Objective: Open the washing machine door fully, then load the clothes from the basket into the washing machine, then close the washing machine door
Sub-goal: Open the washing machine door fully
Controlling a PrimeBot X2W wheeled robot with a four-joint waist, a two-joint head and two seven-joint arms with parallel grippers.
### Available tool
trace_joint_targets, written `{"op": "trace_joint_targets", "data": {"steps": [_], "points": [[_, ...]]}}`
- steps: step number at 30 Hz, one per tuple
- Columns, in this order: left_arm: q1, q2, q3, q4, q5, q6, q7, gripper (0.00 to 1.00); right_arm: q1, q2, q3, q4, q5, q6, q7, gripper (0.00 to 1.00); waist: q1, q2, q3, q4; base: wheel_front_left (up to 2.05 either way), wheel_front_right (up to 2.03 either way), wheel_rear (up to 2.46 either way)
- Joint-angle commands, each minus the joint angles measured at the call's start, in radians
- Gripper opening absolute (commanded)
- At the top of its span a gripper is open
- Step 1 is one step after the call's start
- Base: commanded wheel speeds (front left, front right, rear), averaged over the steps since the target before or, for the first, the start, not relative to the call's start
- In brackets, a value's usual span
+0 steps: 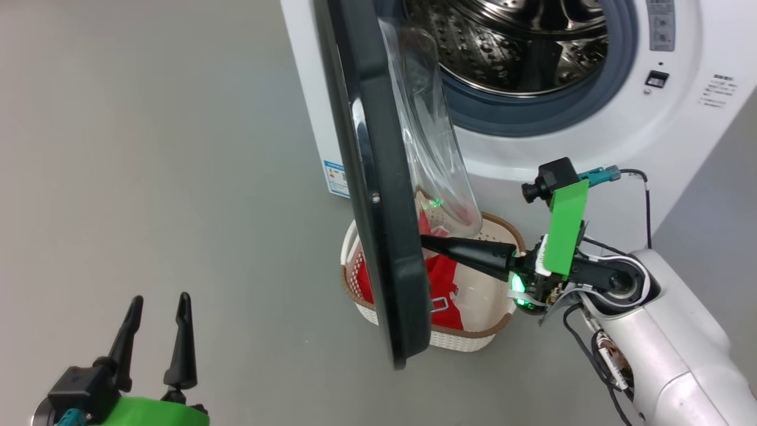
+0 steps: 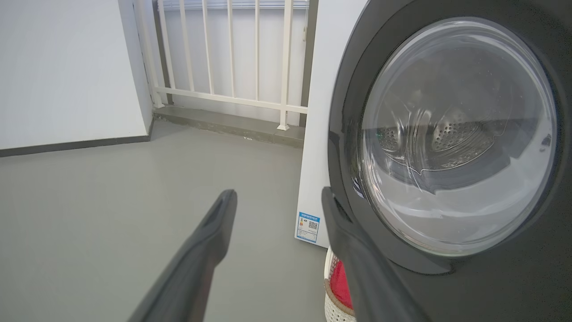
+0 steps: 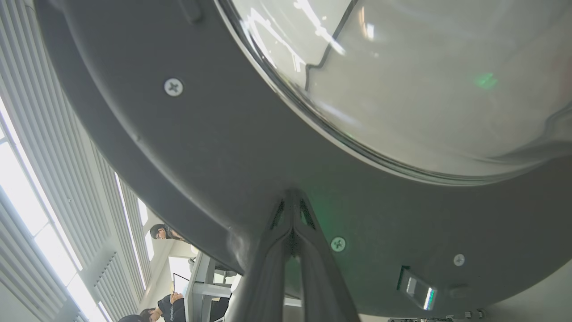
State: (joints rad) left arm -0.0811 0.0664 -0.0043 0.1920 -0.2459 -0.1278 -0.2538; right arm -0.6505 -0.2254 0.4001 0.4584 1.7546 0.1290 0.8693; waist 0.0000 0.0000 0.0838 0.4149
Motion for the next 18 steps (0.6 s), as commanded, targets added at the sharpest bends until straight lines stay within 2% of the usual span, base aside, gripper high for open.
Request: {"op": "trace_joint_targets", "data": {"steps": [1,18], "points": [[-0.009,0.02,0.031,-0.018,0.007,-0.003,-0.008,1.0,0.009,0.032,0.02,-0.031,-0.004,0.002,-0.009,0.0,0.0,0.0,-0.01,0.024,0.0,0.0,0.0],[-0.008,0.014,0.029,-0.012,0.007,-0.003,-0.008,1.0,-0.033,0.111,0.058,0.01,-0.087,0.002,-0.07,0.0,0.0,0.0,-0.013,0.093,0.0,0.0,0.0]]}}
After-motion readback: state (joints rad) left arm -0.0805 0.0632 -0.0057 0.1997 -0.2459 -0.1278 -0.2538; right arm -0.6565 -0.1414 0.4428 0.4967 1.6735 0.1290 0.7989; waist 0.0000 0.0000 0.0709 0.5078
